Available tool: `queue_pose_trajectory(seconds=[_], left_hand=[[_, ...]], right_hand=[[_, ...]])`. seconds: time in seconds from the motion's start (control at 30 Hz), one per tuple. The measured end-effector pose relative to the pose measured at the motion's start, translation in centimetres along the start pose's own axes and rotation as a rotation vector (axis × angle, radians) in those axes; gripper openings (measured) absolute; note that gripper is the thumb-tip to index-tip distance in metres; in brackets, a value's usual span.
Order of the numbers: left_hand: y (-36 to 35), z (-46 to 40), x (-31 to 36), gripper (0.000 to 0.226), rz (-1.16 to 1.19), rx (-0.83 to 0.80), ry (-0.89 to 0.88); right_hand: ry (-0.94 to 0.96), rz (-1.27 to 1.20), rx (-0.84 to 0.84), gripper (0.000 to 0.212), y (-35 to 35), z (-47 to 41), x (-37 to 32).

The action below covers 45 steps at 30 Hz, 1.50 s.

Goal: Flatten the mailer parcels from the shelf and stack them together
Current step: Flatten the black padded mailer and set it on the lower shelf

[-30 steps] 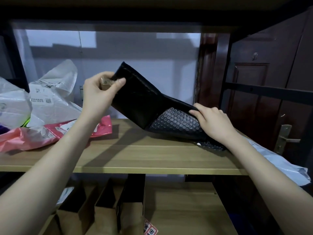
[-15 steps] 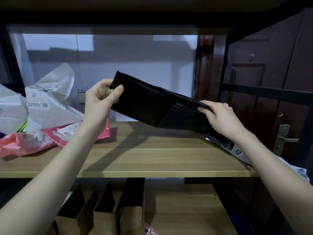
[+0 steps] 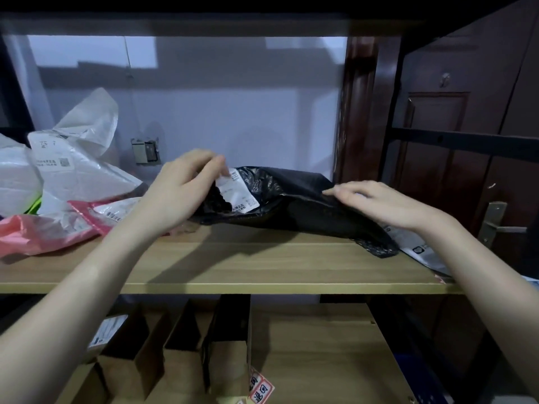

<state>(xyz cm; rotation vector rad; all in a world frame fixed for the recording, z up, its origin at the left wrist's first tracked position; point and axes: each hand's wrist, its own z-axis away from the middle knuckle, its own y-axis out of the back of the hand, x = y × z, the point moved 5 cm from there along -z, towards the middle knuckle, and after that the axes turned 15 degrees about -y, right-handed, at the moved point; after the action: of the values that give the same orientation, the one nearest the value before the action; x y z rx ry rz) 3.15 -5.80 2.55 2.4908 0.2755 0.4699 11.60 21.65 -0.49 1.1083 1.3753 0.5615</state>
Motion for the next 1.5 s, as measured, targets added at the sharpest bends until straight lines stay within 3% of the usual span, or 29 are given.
queue_pose_trajectory(seconds=[0.07,0.17,0.23,0.4,0.57,0.67,0.73,1.17,1.33,1.4,1.5], left_hand=[[-0.5,-1.7,-0.8,0.030,-0.099,0.043,0.061],[-2.9,-4.5,-3.7,0.066,-0.047,-0.212,0.286],[-4.2,-5.5,-4.5,0.075,-0.050,-0.325,0.350],[-8.3,-4.3,-4.7,0.064,-0.183,-0.511,0.253],[-9.7,-1.5,-5.6,0.088,-0.269,-0.507,0.131],[-10.0,-1.1,-6.0,0.112,-0.224,-0.620,0.092],[-10.5,-0.6,-6.5,0.116,-0.189,-0.718,0.114],[-11.2,0.8,-6.3,0.093,-0.074,-1.029,0.206],[-10.1,-0.9,-1.9,0.073,-0.045,-0.831,0.071],[-10.5,-0.5,0.9,0.076,-0.017,-0.836,0.026],[-11.6,0.7,2.9,0.076,-0.287,-0.826,-0.168]], right_hand=[[0.005,-0.060,0.106,0.062,0.8,-0.6,-0.8],[0.044,-0.023,0.185,0.051,1.6,-2.3,-2.8],[0.062,0.004,0.152,0.045,1.6,-3.7,-4.3],[0.051,0.077,-0.060,0.051,-0.6,-6.6,-6.0],[-0.042,0.146,-0.156,0.052,-3.0,-7.4,-4.2],[-0.057,0.211,-0.197,0.050,-4.3,-6.8,-2.6],[-0.054,0.282,-0.209,0.050,-5.3,-6.5,-1.6],[-0.089,0.301,-0.286,0.051,-8.7,-6.5,1.1],[-0.117,0.265,-0.288,0.052,-8.6,-6.4,1.0],[-0.128,0.268,-0.274,0.052,-8.4,-6.2,0.5],[-0.132,0.249,-0.270,0.054,-8.2,-5.5,-0.4]])
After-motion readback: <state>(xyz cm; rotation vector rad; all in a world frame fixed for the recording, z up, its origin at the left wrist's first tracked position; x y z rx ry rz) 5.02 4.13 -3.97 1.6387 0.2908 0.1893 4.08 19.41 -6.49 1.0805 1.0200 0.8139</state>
